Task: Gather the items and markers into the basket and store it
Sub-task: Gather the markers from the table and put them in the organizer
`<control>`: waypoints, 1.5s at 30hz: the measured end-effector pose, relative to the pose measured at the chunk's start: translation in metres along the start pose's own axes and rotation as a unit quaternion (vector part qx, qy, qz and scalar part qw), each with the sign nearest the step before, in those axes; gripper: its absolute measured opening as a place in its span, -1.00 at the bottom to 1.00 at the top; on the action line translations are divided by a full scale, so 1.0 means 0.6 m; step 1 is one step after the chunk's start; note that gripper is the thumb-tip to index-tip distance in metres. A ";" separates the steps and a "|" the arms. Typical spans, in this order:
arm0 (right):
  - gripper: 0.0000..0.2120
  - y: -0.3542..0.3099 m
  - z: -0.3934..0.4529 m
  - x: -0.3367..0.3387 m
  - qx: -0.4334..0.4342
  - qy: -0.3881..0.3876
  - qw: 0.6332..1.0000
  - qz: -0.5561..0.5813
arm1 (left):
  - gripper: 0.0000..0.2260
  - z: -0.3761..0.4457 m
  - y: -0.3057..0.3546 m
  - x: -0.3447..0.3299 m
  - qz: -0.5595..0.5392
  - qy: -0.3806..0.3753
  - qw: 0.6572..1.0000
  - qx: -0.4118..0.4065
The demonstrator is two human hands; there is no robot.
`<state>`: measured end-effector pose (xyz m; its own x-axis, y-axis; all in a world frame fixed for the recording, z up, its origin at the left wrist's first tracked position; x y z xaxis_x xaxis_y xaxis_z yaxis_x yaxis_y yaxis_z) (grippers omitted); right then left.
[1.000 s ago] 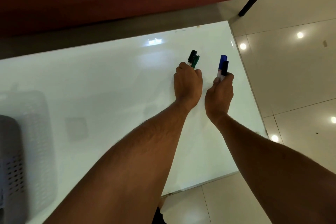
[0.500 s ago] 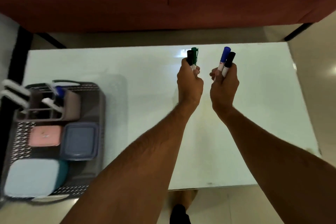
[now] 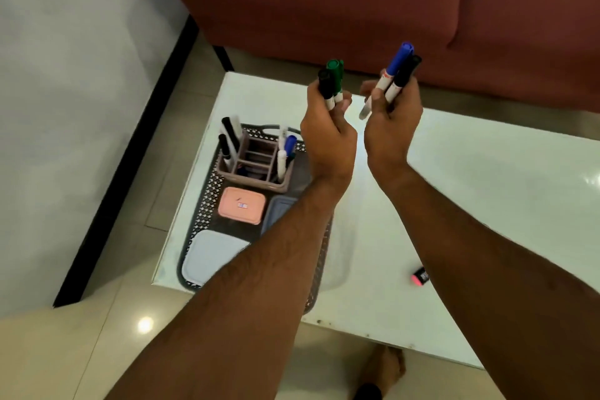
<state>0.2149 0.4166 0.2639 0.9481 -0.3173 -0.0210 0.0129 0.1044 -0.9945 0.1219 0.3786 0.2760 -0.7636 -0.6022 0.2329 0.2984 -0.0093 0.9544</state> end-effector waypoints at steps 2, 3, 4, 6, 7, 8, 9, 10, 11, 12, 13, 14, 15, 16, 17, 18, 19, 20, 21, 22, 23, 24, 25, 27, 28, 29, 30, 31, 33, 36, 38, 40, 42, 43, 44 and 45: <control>-0.71 -0.019 -0.008 -0.047 0.017 -0.032 0.999 0.030 | -0.80 0.021 -0.003 0.044 -0.004 0.026 0.999 -0.021; -0.73 -0.027 -0.013 -0.071 0.025 -0.054 0.997 0.040 | -0.82 0.030 -0.006 0.067 -0.007 0.039 0.999 -0.030; -0.74 -0.034 -0.018 -0.095 0.030 -0.078 0.995 0.050 | -0.83 0.039 -0.013 0.090 -0.010 0.050 0.998 -0.036; -0.75 -0.044 -0.028 -0.139 0.028 -0.134 0.988 0.066 | -0.83 0.052 -0.033 0.135 -0.011 0.065 0.997 -0.045; -0.75 -0.047 -0.034 -0.158 0.025 -0.165 0.984 0.067 | -0.82 0.057 -0.046 0.155 -0.007 0.069 0.997 -0.045; -0.75 -0.048 -0.040 -0.177 0.019 -0.194 0.979 0.060 | -0.81 0.061 -0.061 0.174 -0.007 0.069 0.997 -0.038; -0.74 -0.046 -0.046 -0.194 0.010 -0.221 0.974 0.052 | -0.80 0.063 -0.076 0.191 -0.011 0.064 0.998 -0.027; -0.74 -0.041 -0.051 -0.209 -0.004 -0.245 0.968 0.044 | -0.78 0.063 -0.090 0.206 -0.014 0.052 0.998 -0.017; -0.73 -0.034 -0.055 -0.219 -0.020 -0.266 0.963 0.032 | -0.75 0.060 -0.102 0.219 -0.015 0.037 0.999 -0.011; -0.72 -0.025 -0.058 -0.225 -0.034 -0.284 0.958 0.016 | -0.73 0.057 -0.113 0.230 -0.010 0.020 1.000 -0.007; -0.71 -0.015 -0.061 -0.230 -0.043 -0.299 0.953 -0.004 | -0.73 0.052 -0.124 0.241 -0.006 0.003 1.000 -0.001; -0.71 -0.003 -0.064 -0.232 -0.049 -0.311 0.949 -0.025 | -0.73 0.047 -0.135 0.249 -0.003 -0.012 1.000 0.009; -0.71 0.008 -0.065 -0.233 -0.055 -0.322 0.944 -0.043 | -0.72 0.043 -0.147 0.255 -0.001 -0.025 0.999 0.024; -0.71 0.019 -0.065 -0.234 -0.062 -0.328 0.941 -0.059 | -0.71 0.040 -0.158 0.258 -0.001 -0.035 0.999 0.038; -0.70 0.027 -0.064 -0.232 -0.069 -0.333 0.938 -0.071 | -0.71 0.038 -0.166 0.259 0.002 -0.045 0.998 0.046; -0.71 0.036 -0.062 -0.232 -0.076 -0.338 0.934 -0.082 | -0.70 0.037 -0.172 0.258 0.008 -0.054 0.997 0.051; -0.71 0.044 -0.061 -0.231 -0.081 -0.343 0.931 -0.092 | -0.70 0.037 -0.177 0.257 0.012 -0.062 0.997 0.053; -0.72 0.051 -0.059 -0.231 -0.085 -0.348 0.928 -0.103 | -0.70 0.037 -0.180 0.256 0.013 -0.069 0.996 0.057; -0.73 0.058 -0.057 -0.230 -0.090 -0.352 0.925 -0.113 | -0.70 0.038 -0.185 0.254 0.013 -0.074 0.995 0.065; -0.73 0.064 -0.055 -0.230 -0.094 -0.355 0.922 -0.123 | -0.70 0.039 -0.189 0.253 0.013 -0.081 0.994 0.074; -0.72 0.067 -0.054 -0.231 -0.097 -0.356 0.920 -0.134 | -0.70 0.040 -0.193 0.253 0.016 -0.086 0.993 0.082; -0.70 0.071 -0.053 -0.233 -0.097 -0.355 0.918 -0.146 | -0.71 0.040 -0.197 0.252 0.021 -0.092 0.992 0.085; -0.69 0.074 -0.052 -0.234 -0.096 -0.354 0.917 -0.157 | -0.71 0.041 -0.201 0.253 0.030 -0.097 0.991 0.084; -0.67 0.079 -0.051 -0.237 -0.089 -0.360 0.910 -0.184 | -0.72 0.039 -0.211 0.253 0.048 -0.110 0.989 0.084; -0.68 0.081 -0.050 -0.237 -0.082 -0.365 0.906 -0.197 | -0.73 0.038 -0.214 0.253 0.056 -0.116 0.988 0.082; -0.69 0.082 -0.050 -0.238 -0.075 -0.371 0.902 -0.205 | -0.74 0.037 -0.216 0.254 0.060 -0.121 0.988 0.078; -0.71 0.086 -0.048 -0.238 -0.073 -0.376 0.900 -0.211 | -0.71 0.037 -0.216 0.254 0.057 -0.128 0.988 0.071; -0.72 0.089 -0.047 -0.238 -0.072 -0.379 0.897 -0.216 | -0.67 0.037 -0.214 0.253 0.048 -0.137 0.987 0.064; -0.75 0.092 -0.046 -0.239 -0.067 -0.383 0.891 -0.232 | -0.60 0.038 -0.210 0.252 0.040 -0.151 0.986 0.055; -0.72 0.089 -0.045 -0.240 -0.047 -0.394 0.889 -0.229 | -0.59 0.040 -0.208 0.250 0.042 -0.156 0.985 0.062; -0.65 0.088 -0.047 -0.238 -0.059 -0.402 0.888 -0.213 | -0.60 0.039 -0.208 0.250 0.033 -0.158 0.985 0.068; -0.60 0.087 -0.048 -0.233 -0.066 -0.397 0.893 -0.204 | -0.61 0.038 -0.206 0.251 0.032 -0.152 0.985 0.069; -0.58 0.086 -0.049 -0.229 -0.067 -0.387 0.901 -0.182 | -0.61 0.039 -0.204 0.253 0.025 -0.138 0.987 0.074; -0.58 0.084 -0.050 -0.227 -0.065 -0.382 0.906 -0.168 | -0.61 0.039 -0.203 0.254 0.021 -0.132 0.988 0.076; -0.57 0.082 -0.050 -0.225 -0.061 -0.379 0.910 -0.154 | -0.60 0.039 -0.201 0.254 0.019 -0.130 0.988 0.076; -0.57 0.079 -0.049 -0.222 -0.056 -0.377 0.913 -0.143 | -0.59 0.038 -0.199 0.254 0.019 -0.131 0.988 0.076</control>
<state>0.0799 0.4363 0.2163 0.8607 0.4271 0.2773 0.3026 0.0090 -0.9531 -0.0432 0.3063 0.2016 -0.8817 -0.3723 0.2898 0.2550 0.1408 0.9566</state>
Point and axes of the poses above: each hand's wrist, its own z-axis towards the middle knuckle, its own x-axis out of the back of the hand, y = z × x, the point moved 3 cm from there along z, towards the middle knuckle, and after that the axes turned 7 degrees about z, right-handed, at the moved point
